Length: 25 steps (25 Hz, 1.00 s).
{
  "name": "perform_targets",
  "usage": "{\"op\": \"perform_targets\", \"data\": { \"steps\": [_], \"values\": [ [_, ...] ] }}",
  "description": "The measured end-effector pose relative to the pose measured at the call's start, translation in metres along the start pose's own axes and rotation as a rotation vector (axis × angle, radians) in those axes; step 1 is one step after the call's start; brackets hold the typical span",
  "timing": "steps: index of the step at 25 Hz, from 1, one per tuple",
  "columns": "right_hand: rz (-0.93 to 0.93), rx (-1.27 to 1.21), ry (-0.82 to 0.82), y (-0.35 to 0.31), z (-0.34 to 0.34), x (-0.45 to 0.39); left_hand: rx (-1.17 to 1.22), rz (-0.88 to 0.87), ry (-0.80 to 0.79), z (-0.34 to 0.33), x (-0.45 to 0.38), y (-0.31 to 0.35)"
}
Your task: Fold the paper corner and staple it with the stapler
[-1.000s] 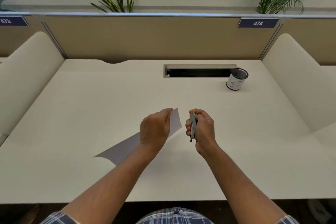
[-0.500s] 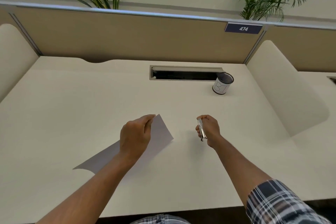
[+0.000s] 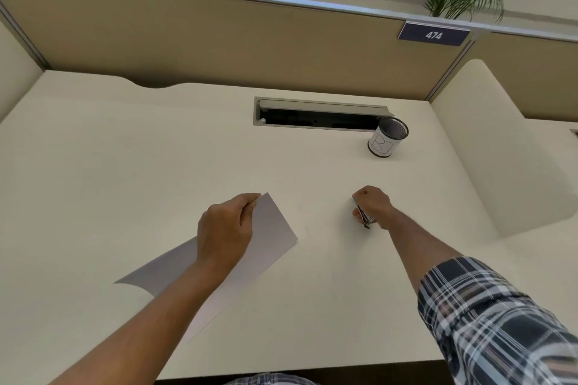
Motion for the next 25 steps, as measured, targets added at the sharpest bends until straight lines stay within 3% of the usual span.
{"op": "perform_targets", "data": {
  "steps": [4,8,11,16,25],
  "values": [
    [0.046,0.222,-0.022,-0.001,0.003,-0.012,0.010,-0.002,-0.005,-0.001,0.002,-0.002],
    [0.038,0.286,-0.007,0.006,0.011,-0.019,0.013,-0.002,-0.008,-0.001,0.003,-0.002],
    [0.071,0.233,0.049,0.012,0.012,-0.015,0.020,-0.007,-0.004,-0.001,0.004,0.001],
    [0.192,0.114,0.277,0.028,-0.006,0.008,0.038,0.008,-0.001,0.001,0.005,0.001],
    [0.260,-0.083,0.354,0.049,-0.033,0.045,0.155,0.056,0.040,0.009,0.007,0.001]
  ]
}}
Point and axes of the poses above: each hand's wrist, its own x-axis away from the middle knuckle, its own z-axis out of the back of the hand, y = z × x, the point moved 10 cm from there along -x, towards the middle knuckle, and after that the axes turned 10 degrees about -z, right-handed, at the moved point
